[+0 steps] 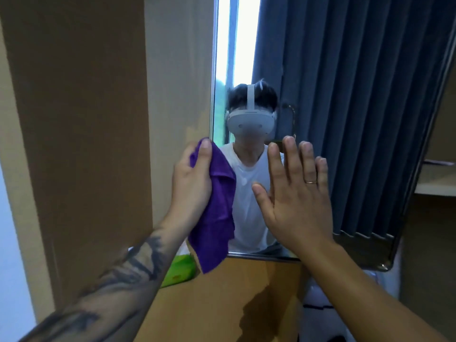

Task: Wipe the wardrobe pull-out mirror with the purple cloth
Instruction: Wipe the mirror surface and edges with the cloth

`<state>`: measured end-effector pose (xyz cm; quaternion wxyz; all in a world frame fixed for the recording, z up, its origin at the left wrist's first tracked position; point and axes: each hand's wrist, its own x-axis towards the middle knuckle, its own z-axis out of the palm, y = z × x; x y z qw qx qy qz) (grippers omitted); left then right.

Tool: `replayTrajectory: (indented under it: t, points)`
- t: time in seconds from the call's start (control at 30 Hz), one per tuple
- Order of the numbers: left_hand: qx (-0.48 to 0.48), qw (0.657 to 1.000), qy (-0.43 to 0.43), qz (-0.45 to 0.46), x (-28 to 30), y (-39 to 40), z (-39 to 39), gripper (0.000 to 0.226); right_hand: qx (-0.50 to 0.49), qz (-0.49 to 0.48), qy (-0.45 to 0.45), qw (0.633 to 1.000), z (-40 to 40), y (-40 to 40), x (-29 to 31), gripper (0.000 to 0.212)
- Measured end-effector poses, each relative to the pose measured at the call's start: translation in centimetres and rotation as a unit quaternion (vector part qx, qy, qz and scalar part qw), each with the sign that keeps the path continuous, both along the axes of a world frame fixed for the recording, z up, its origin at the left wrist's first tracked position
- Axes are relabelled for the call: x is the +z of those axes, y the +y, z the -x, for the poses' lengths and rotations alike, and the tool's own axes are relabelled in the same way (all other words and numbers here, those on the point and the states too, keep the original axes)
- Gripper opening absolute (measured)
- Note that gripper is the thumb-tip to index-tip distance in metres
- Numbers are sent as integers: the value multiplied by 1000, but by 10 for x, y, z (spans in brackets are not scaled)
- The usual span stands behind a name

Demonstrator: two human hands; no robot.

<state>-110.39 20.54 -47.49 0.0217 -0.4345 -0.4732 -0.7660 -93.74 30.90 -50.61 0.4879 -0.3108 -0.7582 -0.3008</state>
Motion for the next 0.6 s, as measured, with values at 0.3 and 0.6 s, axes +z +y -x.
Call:
replayTrajectory:
  t: [0.3, 0.6]
  points:
    - [-27, 999, -8, 30, -59, -7, -12, 27, -8, 4, 3, 1000, 1, 0, -1, 77]
    - [-7, 1000, -6, 5, -26, -1, -6, 23, -5, 6, 11, 1000, 3, -3, -1, 77]
